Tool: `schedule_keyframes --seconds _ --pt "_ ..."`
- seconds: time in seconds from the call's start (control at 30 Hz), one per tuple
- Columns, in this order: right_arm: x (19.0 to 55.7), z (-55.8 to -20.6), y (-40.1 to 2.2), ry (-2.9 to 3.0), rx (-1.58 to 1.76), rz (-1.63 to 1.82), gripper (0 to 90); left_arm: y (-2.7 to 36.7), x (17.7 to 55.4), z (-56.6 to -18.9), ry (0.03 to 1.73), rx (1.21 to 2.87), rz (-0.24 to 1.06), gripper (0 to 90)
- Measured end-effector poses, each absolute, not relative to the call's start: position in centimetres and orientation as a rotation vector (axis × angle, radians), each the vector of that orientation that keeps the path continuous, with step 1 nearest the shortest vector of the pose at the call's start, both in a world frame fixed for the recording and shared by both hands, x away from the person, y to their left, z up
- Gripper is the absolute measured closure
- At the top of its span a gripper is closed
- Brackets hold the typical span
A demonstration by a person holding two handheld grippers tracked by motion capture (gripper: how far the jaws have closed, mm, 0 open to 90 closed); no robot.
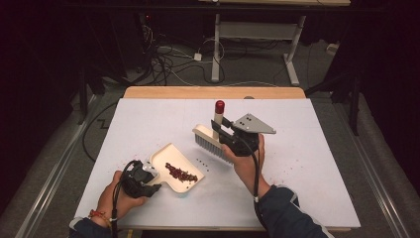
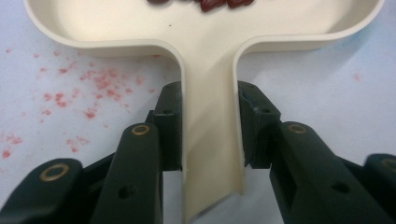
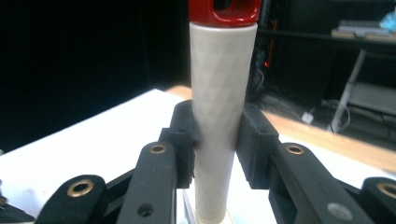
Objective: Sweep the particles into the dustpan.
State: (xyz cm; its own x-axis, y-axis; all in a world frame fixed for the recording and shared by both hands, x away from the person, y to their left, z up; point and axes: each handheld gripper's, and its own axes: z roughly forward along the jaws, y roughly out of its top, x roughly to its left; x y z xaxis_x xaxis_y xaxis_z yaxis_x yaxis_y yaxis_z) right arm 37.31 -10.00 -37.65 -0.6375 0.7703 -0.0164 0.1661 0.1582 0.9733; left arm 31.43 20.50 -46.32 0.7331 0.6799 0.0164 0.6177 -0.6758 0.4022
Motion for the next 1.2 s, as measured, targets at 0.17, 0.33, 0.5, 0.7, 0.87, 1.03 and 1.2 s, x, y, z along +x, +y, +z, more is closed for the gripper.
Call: schedule_keyframes --seconds 0.17,0.33,0.5,0.7,0.87,1.03,1.2 --pt "37.0 -38.8 -11.5 1.922 0.921 1.450 70.6 20.1 30.9 -46.2 0.986 2.583 0.231 64.0" --pt "36.2 -39.1 -11.7 1.947 0.901 1.428 70.6 19.5 30.6 -46.0 1.010 2.589 0.240 64.0" --pt "34.7 -39.1 -10.2 2.024 0.828 1.422 70.4 19.3 30.4 -45.9 1.018 2.580 0.234 64.0" --pt "33.4 -39.1 -8.7 2.072 0.791 1.455 70.5 19.1 30.5 -45.9 1.015 2.574 0.236 63.9" --pt "32.3 -38.9 -7.6 2.119 0.750 1.515 70.6 18.9 30.7 -46.0 1.019 2.572 0.233 63.9" --pt "31.8 -38.6 -7.6 2.112 0.733 1.558 70.6 18.9 30.7 -46.1 1.016 2.571 0.235 63.9" --pt "31.7 -37.8 -8.3 2.089 0.712 1.567 70.6 18.9 30.7 -46.2 1.017 2.570 0.234 63.9"
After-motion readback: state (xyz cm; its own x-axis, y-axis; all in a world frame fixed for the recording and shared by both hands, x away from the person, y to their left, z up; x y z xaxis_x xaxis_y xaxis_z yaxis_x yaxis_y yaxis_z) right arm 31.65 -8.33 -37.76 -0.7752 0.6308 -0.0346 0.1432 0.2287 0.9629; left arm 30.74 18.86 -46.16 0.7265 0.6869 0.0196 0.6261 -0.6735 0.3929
